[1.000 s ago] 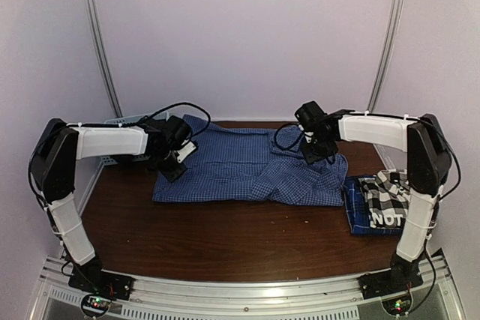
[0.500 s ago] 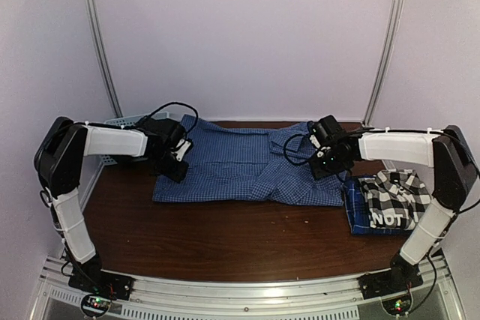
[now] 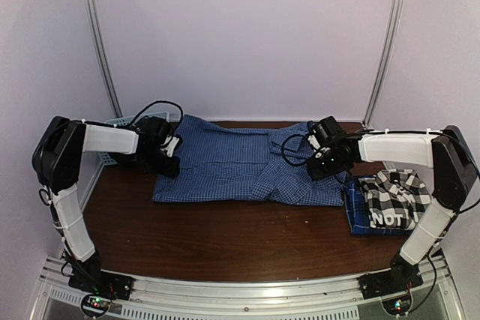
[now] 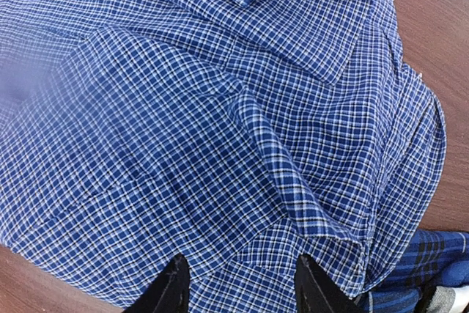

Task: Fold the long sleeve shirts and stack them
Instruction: Adjust the 1/3-folded shirt at the center of the board.

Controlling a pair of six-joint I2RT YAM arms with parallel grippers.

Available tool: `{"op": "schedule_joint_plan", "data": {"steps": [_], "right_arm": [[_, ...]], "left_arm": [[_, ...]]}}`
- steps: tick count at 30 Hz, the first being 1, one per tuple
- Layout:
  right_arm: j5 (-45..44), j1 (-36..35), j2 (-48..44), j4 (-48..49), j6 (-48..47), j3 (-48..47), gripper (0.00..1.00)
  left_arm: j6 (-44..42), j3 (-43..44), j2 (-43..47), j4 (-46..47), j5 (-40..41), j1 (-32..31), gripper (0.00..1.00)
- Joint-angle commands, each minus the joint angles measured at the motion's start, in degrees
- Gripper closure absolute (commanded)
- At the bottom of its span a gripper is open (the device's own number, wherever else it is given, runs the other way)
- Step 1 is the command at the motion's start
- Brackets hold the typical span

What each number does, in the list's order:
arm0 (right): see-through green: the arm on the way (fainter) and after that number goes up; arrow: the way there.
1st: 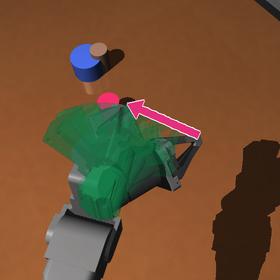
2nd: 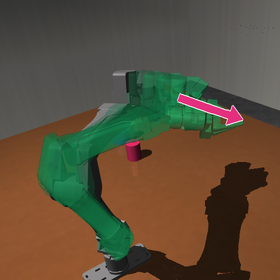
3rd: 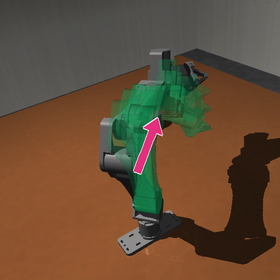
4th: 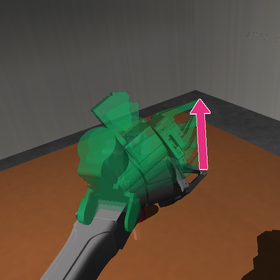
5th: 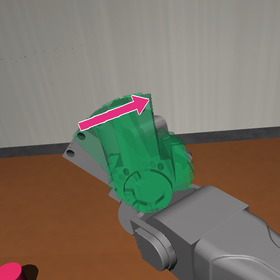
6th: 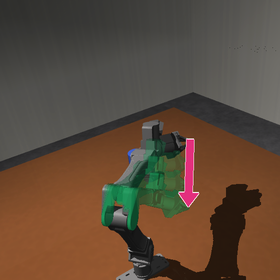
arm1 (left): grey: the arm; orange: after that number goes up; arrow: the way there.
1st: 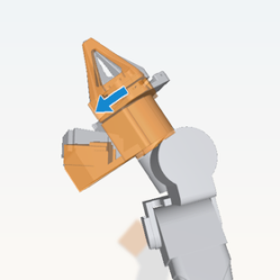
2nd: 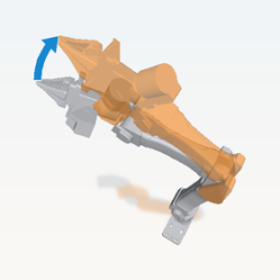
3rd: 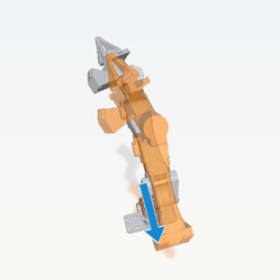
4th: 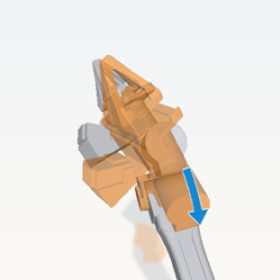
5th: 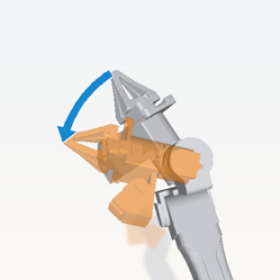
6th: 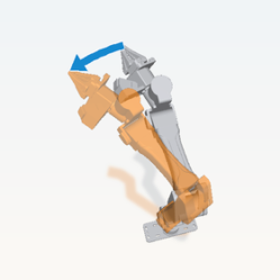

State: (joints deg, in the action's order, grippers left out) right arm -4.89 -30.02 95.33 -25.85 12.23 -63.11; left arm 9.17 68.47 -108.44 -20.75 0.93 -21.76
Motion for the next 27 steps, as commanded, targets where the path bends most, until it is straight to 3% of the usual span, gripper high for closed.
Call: {"op": "schedule_joint_plan", "data": {"steps": [1, 9, 27], "right_arm": [[0.48, 0.14, -0.21, 0.95, 0.34, 1.35, 0.51], [1.00, 0.14, -0.86, 1.20, 0.60, 2.10, 0.51], [1.29, 0.05, -0.76, 2.27, 0.95, 4.21, 0.53]], "left_arm": [[0.34, 0.85, -1.56, 2.60, -5.48, 2.14, 0.63], [0.28, 1.13, -2.63, 3.38, -8.16, 2.92, 0.66], [-0.02, 1.28, -2.71, 3.70, -9.91, 3.70, 1.00]]}}
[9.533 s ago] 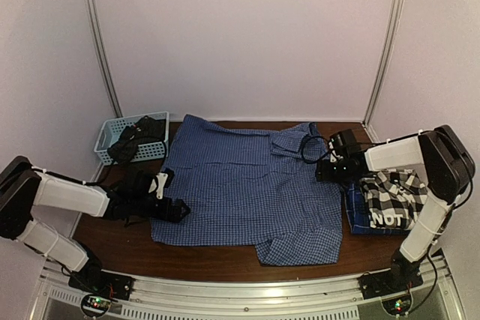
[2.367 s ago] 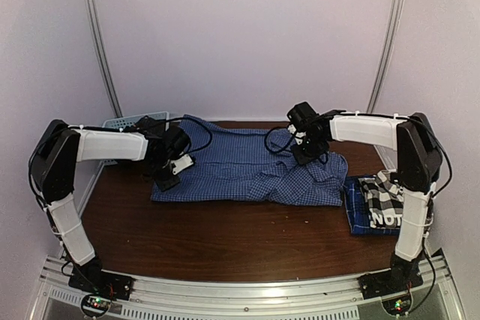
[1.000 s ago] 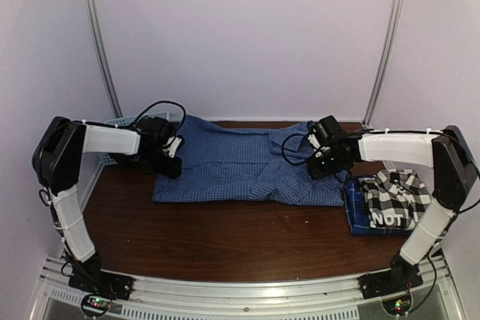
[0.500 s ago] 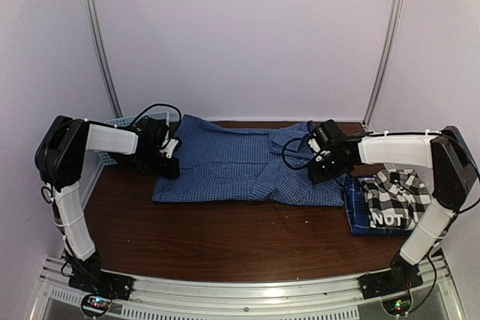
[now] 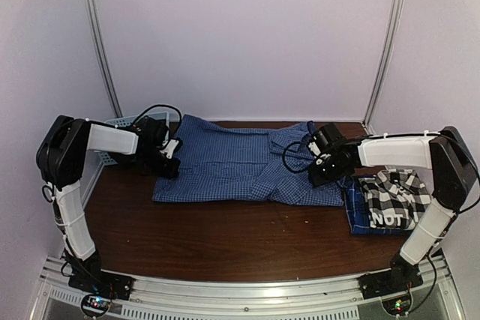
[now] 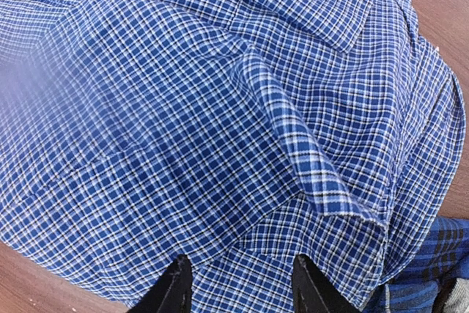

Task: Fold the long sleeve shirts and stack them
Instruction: Adjust the 1/3-folded shirt at the center of the board.

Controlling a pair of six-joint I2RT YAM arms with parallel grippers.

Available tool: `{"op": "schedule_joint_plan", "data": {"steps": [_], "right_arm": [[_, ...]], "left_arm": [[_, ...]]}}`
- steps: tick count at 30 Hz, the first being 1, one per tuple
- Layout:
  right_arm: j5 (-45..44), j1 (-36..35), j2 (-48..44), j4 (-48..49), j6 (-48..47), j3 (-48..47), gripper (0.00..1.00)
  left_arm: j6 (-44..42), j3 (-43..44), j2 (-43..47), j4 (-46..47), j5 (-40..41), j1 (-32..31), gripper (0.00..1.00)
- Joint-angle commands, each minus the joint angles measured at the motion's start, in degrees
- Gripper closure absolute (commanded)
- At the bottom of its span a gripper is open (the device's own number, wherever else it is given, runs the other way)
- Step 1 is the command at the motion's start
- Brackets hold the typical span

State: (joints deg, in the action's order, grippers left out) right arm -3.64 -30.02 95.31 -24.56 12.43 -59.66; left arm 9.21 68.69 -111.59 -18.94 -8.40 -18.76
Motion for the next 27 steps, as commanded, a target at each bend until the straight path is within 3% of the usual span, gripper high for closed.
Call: {"op": "schedule_joint_plan", "data": {"steps": [1, 11, 27], "right_arm": [[0.04, 0.07, -0.81, 0.98, 0.76, 0.85, 0.53], [-0.75, 0.06, -1.91, 0.60, 0.91, 1.39, 0.53], [-1.45, 0.11, -2.30, 0.21, 0.88, 1.65, 0.52]], "left_arm": [[-0.02, 0.95, 0.90, 1.90, -0.33, 0.74, 1.00], [-0.15, 0.22, 7.34, -0.83, 7.32, 0.75, 1.00], [-0.01, 0.29, 5.10, -2.98, 14.89, 1.22, 1.00]]}}
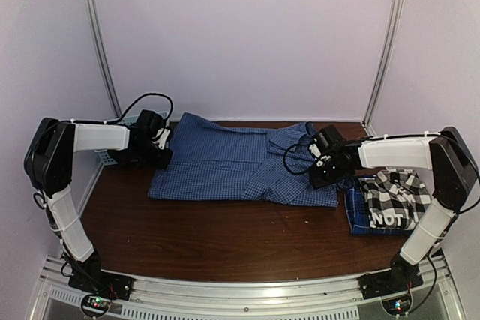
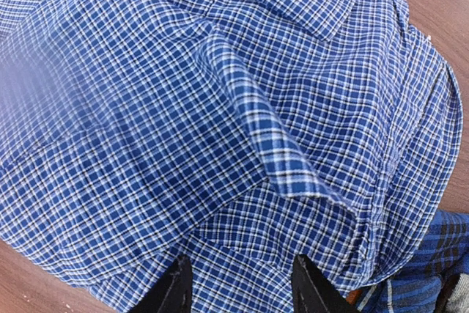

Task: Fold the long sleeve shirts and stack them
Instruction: Adjust the 1/3-folded shirt at the center of the board.

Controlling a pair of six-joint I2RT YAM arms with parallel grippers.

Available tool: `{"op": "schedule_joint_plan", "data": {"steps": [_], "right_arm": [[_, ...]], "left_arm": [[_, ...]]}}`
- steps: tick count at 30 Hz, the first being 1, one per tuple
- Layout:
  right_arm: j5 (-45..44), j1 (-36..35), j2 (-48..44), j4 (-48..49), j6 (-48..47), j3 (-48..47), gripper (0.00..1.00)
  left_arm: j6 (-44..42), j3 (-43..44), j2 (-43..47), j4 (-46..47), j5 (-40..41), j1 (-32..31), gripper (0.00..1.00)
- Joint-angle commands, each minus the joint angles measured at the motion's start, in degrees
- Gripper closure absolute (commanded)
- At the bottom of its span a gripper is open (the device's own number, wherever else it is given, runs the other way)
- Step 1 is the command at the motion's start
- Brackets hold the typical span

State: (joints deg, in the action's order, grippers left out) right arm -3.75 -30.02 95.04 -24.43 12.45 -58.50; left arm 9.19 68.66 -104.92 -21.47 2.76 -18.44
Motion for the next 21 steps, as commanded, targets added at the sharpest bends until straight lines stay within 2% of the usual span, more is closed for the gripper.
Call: {"op": "schedule_joint_plan", "data": {"steps": [1, 5, 13, 21], "right_arm": [[-1.28, 0.10, -2.13, 0.04, 0.78, 0.43, 0.52], [1.07, 0.05, -3.61, 1.20, 0.94, 1.17, 0.51], [12.83, 0.05, -8.74, 10.87, 7.61, 9.49, 0.47], [19.71, 0.05, -9.31, 27.14, 21.11, 17.86, 0.45]], "left_arm": [[0.10, 0.33, -2.32, -0.47, 3.89, 0.91, 1.00], [0.20, 0.87, -5.04, -0.45, 3.70, 0.89, 0.98], [1.21, 0.44, -3.22, 2.08, 2.31, 0.86, 0.61], [2.74, -2.64, 4.63, 6.61, 0.43, 0.37, 0.43]]}}
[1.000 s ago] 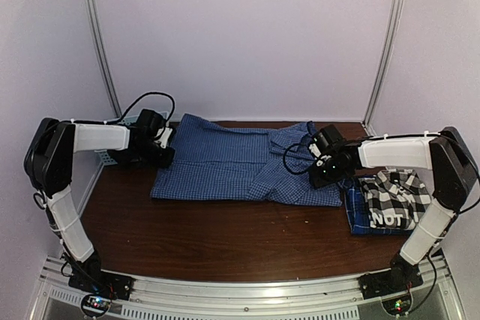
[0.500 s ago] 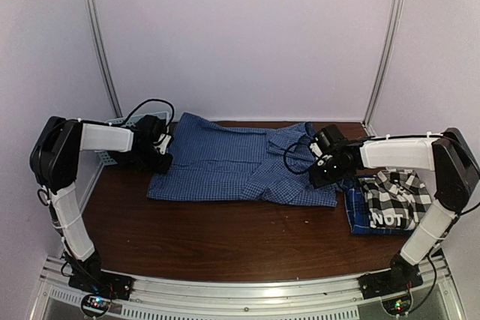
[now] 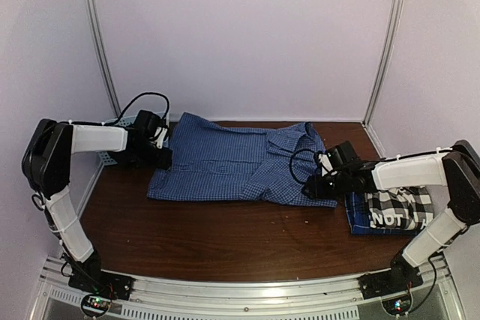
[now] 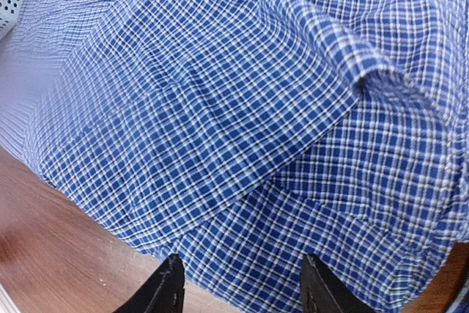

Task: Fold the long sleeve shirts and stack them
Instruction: Adjust the 1/3-folded shirt at the center of the board, then pick up the sleeve from the 1/3-folded shirt.

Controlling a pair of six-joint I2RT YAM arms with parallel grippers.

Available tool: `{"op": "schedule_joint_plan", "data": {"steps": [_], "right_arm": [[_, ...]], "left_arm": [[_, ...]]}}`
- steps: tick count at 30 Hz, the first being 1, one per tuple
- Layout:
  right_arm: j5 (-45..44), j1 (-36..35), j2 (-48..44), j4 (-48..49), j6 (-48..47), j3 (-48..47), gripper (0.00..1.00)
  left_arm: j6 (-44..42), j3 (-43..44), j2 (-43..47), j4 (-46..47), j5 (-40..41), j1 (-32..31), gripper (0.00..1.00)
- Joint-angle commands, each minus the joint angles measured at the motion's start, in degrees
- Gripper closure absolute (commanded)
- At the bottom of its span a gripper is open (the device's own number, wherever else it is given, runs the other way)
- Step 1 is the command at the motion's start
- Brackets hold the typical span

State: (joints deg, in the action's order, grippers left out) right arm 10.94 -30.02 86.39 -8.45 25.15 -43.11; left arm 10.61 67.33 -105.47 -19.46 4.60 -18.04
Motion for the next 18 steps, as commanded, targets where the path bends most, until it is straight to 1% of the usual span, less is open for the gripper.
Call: {"op": "schedule_joint_plan", "data": {"steps": [1, 4, 10, 18], "right_arm": [[5.68, 0.05, -0.23, 12.74, 9.49, 3.04, 0.45], [6.82, 0.05, 1.34, 16.28, 12.08, 3.82, 0.45], [6.71, 0.09, 5.49, 18.42, 14.51, 2.95, 0.47], [5.73, 0.05, 6.15, 21.70, 16.85, 4.40, 0.49]], "left_arm": [[1.46, -1.66, 5.98, 4.94, -1.38, -0.24, 0.41], [1.69, -2.26, 7.82, 5.20, -1.07, -1.03, 0.38], [1.93, -2.64, 9.93, 5.22, -0.60, -2.07, 0.37], [1.82, -2.89, 10.47, 5.29, -0.56, -2.68, 0.37]]}}
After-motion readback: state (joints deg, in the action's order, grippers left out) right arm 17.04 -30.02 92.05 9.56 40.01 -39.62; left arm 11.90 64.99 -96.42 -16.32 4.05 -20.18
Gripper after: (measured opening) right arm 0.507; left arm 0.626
